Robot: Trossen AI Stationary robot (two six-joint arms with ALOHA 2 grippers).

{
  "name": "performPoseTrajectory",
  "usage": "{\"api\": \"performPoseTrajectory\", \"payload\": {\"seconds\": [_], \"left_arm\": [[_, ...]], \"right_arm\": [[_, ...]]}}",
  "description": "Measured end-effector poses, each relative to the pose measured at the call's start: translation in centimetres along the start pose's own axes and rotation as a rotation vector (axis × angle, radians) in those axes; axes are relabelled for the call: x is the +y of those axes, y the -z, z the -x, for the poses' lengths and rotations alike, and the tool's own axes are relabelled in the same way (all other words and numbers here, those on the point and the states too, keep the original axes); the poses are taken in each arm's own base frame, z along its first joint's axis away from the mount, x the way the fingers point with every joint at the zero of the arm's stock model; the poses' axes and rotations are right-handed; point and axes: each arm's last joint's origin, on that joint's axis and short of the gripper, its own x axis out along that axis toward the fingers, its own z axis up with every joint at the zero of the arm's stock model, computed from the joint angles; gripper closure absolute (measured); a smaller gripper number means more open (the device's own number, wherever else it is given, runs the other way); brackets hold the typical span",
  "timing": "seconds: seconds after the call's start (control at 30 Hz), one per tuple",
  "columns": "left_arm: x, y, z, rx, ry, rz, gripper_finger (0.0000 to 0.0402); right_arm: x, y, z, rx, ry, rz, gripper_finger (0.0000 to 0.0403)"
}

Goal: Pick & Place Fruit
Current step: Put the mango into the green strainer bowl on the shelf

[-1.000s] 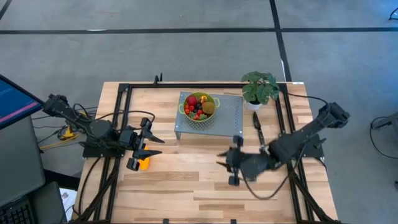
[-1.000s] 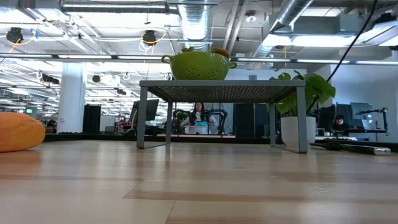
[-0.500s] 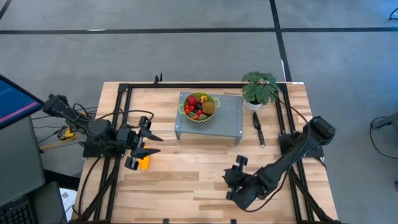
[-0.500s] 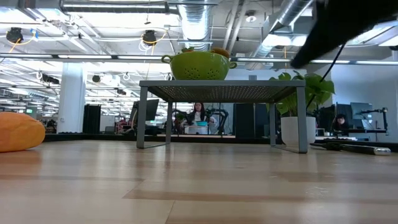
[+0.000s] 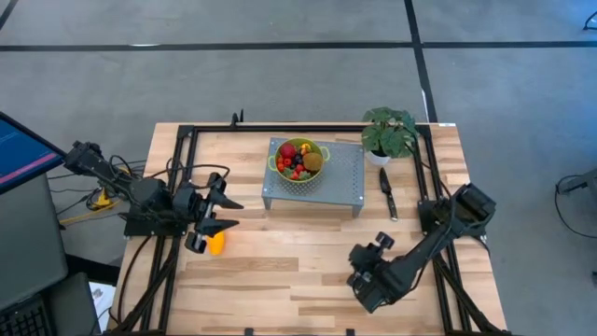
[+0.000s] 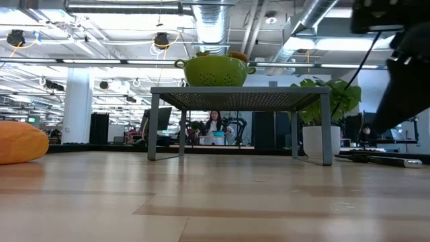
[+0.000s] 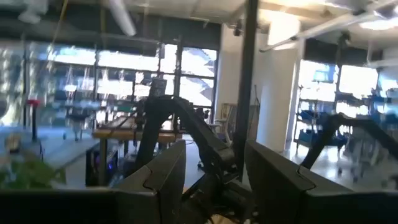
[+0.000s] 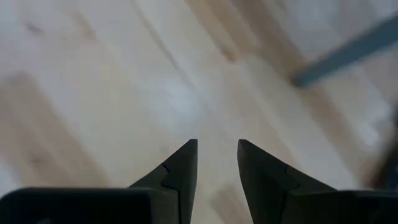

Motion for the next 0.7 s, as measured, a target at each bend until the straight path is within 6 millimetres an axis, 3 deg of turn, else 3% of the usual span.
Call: {"api": "performPoseTrajectory", "payload": {"seconds": [0.1, 0.4, 0.6, 0.7], "left_arm": [[0.1, 1.1, -0.4, 0.077, -0.088, 0.052, 0.0243], [0.3, 6.8, -1.3, 0.382, -0.44, 0.077, 0.0243], [-0.3, 9.4, -0.8, 0.561, -0.444, 0.126, 0.0241], [-0.9, 10.2, -0.3, 0.681, -0.338, 0.178, 0.0241]], "right_arm": [[-0.4, 0.6, 0.5, 0.003, 0.029, -0.017, 0.0294], [-0.6, 0.8, 0.6, 0.001, 0.046, -0.03, 0.0294], [-0.6, 0.8, 0.6, 0.001, 0.045, -0.034, 0.0294], [-0.6, 0.8, 0.6, 0.002, 0.045, -0.034, 0.0294]]}}
